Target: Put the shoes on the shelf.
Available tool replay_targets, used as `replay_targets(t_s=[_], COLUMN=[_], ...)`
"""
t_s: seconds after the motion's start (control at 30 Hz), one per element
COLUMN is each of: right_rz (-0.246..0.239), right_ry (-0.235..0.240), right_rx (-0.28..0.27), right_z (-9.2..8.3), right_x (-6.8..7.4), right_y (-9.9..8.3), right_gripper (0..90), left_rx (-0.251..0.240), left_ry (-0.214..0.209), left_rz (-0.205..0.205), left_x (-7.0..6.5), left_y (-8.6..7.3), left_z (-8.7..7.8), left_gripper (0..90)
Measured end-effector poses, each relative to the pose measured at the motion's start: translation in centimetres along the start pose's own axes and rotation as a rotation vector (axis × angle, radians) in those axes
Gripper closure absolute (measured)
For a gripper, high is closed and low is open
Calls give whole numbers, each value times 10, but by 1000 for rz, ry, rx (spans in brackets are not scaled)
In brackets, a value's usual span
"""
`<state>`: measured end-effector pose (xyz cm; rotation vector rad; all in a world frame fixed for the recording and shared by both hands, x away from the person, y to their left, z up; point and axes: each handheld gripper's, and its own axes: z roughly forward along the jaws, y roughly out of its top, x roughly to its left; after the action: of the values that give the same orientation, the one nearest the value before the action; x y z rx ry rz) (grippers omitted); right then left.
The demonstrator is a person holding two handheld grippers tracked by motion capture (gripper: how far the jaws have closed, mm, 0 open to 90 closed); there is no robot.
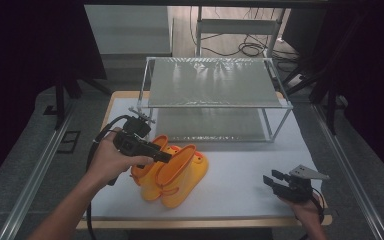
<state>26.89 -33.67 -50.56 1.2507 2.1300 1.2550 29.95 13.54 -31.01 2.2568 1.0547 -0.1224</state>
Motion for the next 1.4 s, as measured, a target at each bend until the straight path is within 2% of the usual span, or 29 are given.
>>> replay_targets(t_s=[0.17, 0.3, 0.47, 0.67, 0.87, 1.03, 1.1, 1.17, 1.27, 1.4], right_rz=[-1, -2, -3, -3, 1, 5, 4, 2, 2, 4], right_ry=[1, 3, 3, 4, 1, 0, 0, 0, -2, -6], right_rx=[4, 6, 5, 5, 4, 8, 7, 6, 8, 7], right_z=[0, 1, 2, 2, 1, 2, 1, 2, 2, 2], right_x=[0, 0, 0, 0, -1, -1, -1, -1, -1, -1], right_y=[0, 0, 0, -1, -1, -1, -1, -1, 0, 0], right_gripper=[520, 520, 520, 519, 519, 519, 519, 519, 520, 520], left_rx=[11, 32, 71, 96, 130, 146, 145, 141, 124, 104], left_ry=[19, 29, 48, 60, 92, 128, 138, 140, 143, 121], left_rz=[-12, -5, -4, -14, -16, -19, -17, -14, -15, -33], left_x=[2, 2, 3, 6, 5, 4, 4, 5, 7, 13], left_y=[1, 0, 0, 3, 6, 9, 9, 9, 8, 5], left_z=[0, 4, 15, 28, 43, 49, 49, 48, 47, 44], left_gripper=[431, 420, 417, 412, 424, 490, 568, 685, 790, 816])
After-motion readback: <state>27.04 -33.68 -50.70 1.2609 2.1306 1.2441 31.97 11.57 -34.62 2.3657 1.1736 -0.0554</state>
